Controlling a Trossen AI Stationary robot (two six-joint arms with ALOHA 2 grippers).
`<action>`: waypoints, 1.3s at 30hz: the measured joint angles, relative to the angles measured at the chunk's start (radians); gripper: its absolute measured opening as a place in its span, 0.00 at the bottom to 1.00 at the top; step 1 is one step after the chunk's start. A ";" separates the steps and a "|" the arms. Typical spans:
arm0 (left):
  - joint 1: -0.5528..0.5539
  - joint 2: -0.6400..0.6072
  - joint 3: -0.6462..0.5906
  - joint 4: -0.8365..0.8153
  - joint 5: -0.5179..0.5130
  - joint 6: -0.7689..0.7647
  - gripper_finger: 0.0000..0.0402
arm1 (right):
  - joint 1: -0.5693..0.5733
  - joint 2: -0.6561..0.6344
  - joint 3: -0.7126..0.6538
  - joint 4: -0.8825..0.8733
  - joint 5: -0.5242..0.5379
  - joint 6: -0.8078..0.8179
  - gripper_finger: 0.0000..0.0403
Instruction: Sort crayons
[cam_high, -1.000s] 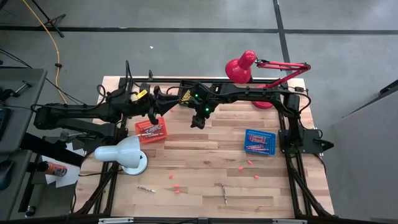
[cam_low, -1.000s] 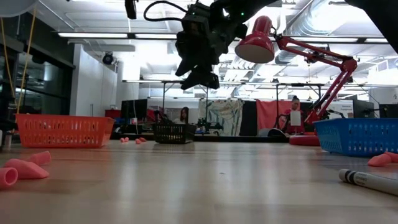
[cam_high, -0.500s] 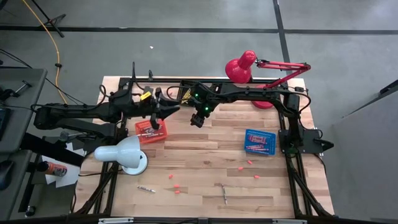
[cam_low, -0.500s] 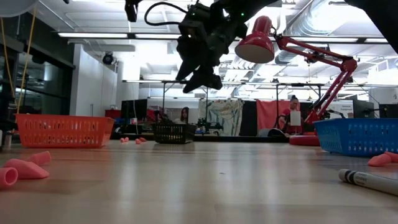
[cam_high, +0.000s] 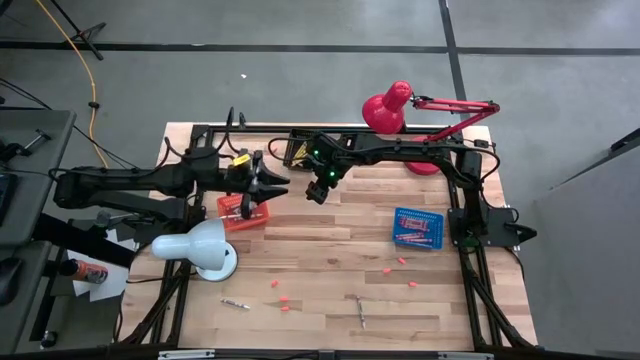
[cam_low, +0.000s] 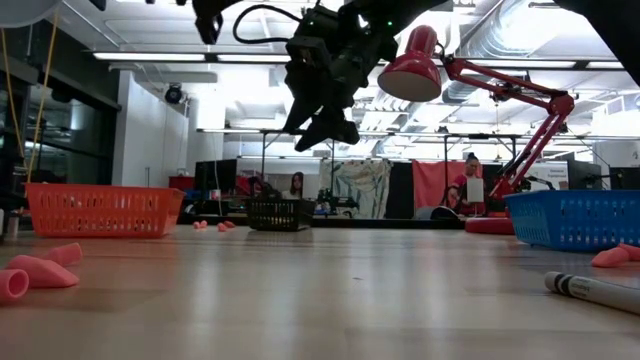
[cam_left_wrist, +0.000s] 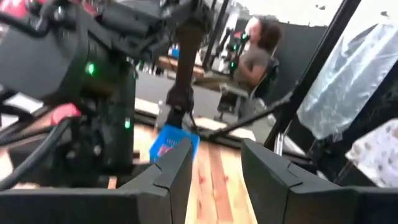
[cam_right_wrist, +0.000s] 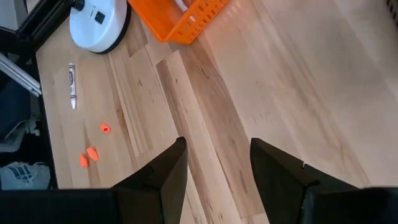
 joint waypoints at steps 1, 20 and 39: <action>0.000 -0.008 0.000 -0.025 0.001 0.001 0.31 | 0.000 0.000 0.000 -0.004 0.000 -0.011 0.42; 0.000 -0.122 0.000 -0.332 -0.147 -0.069 0.31 | 0.075 -0.010 0.000 -0.481 0.064 -0.383 0.42; -0.025 -0.033 0.000 -0.257 -0.191 -0.144 0.31 | 0.304 -0.730 -0.737 0.271 0.137 0.112 0.42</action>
